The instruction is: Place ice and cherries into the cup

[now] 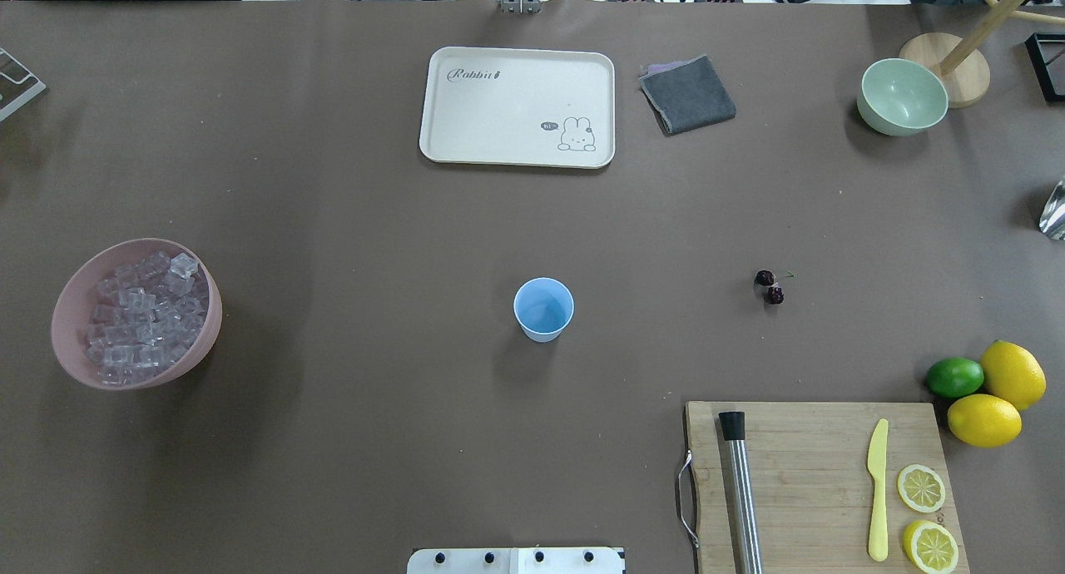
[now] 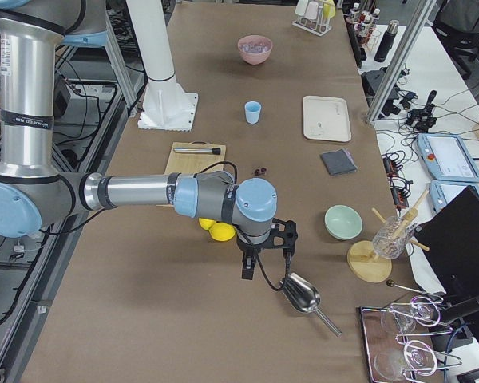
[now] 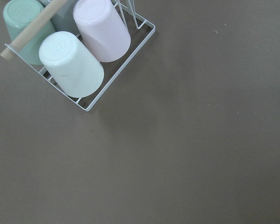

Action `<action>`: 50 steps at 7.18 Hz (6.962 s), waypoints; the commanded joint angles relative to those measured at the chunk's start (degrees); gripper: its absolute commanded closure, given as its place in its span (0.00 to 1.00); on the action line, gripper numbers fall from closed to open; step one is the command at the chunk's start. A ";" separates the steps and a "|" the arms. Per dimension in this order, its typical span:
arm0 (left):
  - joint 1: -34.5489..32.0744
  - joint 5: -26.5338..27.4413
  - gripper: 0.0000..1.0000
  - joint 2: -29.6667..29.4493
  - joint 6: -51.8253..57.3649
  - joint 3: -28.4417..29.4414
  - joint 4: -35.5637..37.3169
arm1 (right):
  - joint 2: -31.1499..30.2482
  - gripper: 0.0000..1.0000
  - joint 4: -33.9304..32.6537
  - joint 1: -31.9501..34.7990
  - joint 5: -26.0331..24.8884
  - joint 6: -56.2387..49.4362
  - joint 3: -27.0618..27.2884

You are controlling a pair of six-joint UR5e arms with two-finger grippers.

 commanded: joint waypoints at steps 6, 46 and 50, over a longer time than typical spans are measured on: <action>-0.40 -4.64 0.02 1.64 0.55 0.38 -3.26 | -0.01 0.00 0.00 0.00 1.03 0.00 1.62; 39.85 11.23 0.03 -7.75 -14.61 -7.19 -9.59 | -0.98 0.00 0.09 0.00 4.82 0.00 2.68; 40.02 11.23 0.10 -8.63 -14.66 -6.14 -9.59 | -0.71 0.00 0.17 0.00 4.82 0.00 2.68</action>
